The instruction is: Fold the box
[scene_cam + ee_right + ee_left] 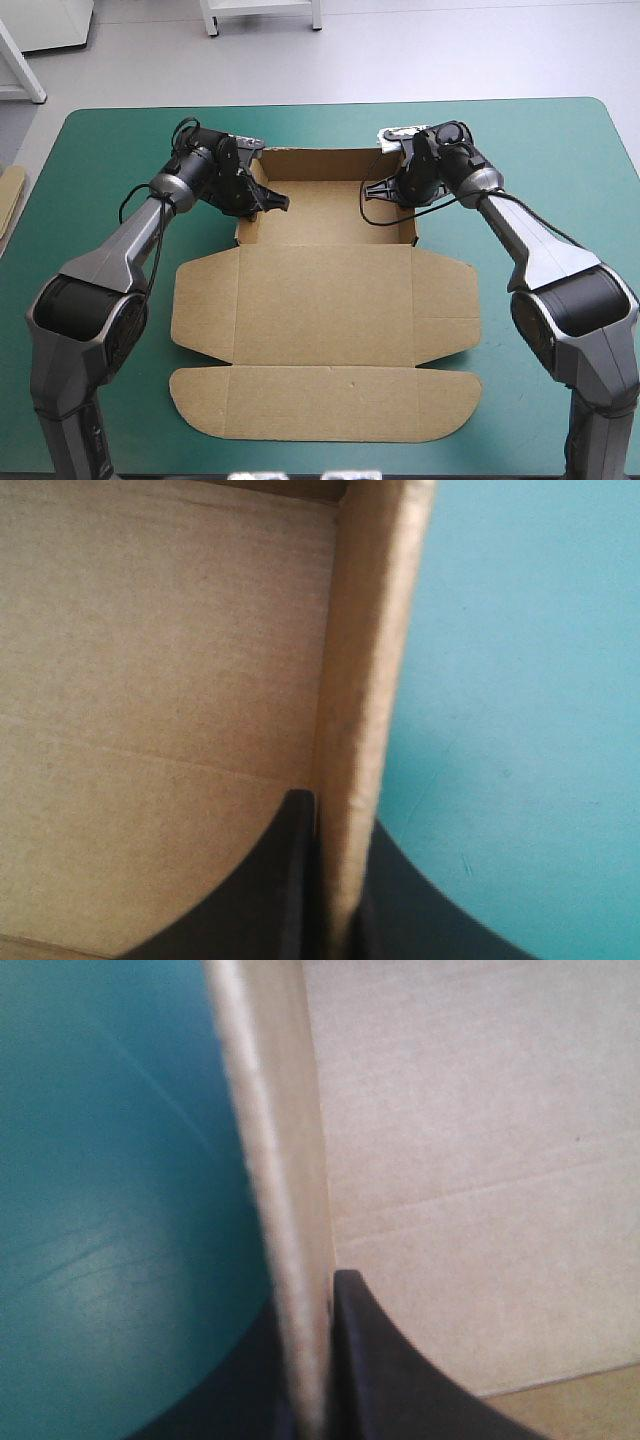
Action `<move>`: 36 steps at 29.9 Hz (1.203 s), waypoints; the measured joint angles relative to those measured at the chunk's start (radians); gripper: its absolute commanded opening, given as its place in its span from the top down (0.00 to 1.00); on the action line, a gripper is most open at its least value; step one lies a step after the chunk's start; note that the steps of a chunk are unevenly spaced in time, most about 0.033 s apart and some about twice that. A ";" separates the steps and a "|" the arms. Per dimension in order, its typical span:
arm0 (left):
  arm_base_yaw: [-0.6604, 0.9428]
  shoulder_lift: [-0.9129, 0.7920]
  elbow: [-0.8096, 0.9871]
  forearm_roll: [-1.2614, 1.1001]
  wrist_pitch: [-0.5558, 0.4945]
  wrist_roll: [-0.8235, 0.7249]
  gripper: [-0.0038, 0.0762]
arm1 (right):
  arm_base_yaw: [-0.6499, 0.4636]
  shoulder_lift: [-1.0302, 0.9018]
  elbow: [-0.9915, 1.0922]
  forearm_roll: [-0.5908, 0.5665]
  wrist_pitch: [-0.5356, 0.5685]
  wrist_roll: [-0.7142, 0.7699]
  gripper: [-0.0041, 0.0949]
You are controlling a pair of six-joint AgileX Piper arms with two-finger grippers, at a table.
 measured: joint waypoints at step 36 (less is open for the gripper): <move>0.000 -0.313 -0.031 -0.003 0.058 0.083 0.31 | 0.001 -0.281 -0.058 -0.080 0.142 -0.033 0.49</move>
